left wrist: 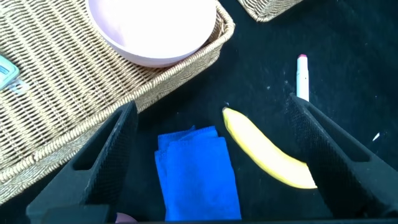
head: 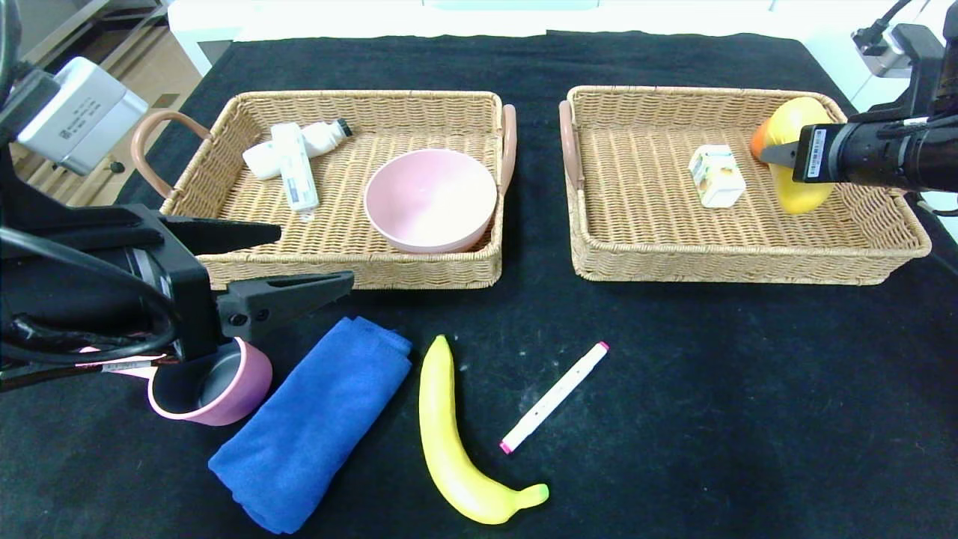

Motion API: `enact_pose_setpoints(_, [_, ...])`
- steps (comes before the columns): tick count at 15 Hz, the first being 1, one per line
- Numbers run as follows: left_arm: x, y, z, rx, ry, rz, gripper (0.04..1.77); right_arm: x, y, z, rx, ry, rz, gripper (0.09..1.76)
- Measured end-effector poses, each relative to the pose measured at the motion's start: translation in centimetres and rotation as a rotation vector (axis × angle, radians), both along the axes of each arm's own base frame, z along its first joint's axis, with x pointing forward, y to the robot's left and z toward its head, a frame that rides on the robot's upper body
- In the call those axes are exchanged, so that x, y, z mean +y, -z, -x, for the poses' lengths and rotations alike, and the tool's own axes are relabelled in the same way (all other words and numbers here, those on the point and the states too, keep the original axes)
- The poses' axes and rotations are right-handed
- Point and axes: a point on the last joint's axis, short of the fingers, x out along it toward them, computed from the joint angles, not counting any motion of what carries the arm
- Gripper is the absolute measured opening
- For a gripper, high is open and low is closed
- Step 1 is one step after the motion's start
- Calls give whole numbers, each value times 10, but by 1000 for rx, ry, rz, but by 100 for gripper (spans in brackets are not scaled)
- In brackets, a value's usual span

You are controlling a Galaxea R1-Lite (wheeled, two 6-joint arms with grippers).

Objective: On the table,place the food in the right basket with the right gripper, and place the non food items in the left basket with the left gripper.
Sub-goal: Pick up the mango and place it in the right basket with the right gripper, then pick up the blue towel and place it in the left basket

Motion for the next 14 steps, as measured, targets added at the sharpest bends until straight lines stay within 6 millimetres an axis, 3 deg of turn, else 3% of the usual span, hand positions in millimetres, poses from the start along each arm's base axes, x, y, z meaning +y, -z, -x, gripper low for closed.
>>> enact_pose_setpoints(7, [0,0,1,-2,0,1,172,-9,7,-20,12,26,-16,99])
enact_pose_setpoints(10, [0,0,1,-2,0,0,172,-10,9,-22,16,30,-16,123])
enact_pose_setpoints(14, [0,0,1,-2,0,1,172,-10,10,-23,16,31,-16,142])
